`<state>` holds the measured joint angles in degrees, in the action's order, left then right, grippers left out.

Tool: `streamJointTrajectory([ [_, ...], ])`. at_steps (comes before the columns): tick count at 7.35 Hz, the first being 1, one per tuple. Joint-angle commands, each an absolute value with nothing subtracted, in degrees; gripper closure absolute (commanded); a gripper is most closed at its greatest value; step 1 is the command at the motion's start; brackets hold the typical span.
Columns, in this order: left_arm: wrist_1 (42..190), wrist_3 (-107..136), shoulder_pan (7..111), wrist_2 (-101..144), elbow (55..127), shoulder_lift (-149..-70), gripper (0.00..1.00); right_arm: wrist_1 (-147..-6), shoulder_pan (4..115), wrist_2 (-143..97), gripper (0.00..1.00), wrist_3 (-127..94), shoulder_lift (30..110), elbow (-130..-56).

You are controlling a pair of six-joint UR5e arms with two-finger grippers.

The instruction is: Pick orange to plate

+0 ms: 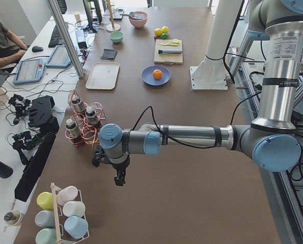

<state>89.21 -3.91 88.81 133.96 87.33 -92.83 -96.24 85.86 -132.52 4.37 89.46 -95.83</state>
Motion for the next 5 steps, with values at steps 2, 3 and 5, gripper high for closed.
streamJointTrajectory([
  [2, 89.38, -3.78, 89.30, 134.21, 89.11, -92.81, 0.03, -96.59, 85.87, -132.71, 0.00, 4.39, 89.74, -95.27],
  [3, 89.38, -3.78, 89.30, 134.12, 89.30, -92.55, 0.03, -96.42, 85.87, -132.45, 0.00, 4.48, 90.35, -95.27],
  [5, 89.47, -3.78, 89.30, 134.04, 89.21, -92.20, 0.03, -96.59, 85.78, -132.19, 0.00, 8.69, 90.27, -94.40],
])
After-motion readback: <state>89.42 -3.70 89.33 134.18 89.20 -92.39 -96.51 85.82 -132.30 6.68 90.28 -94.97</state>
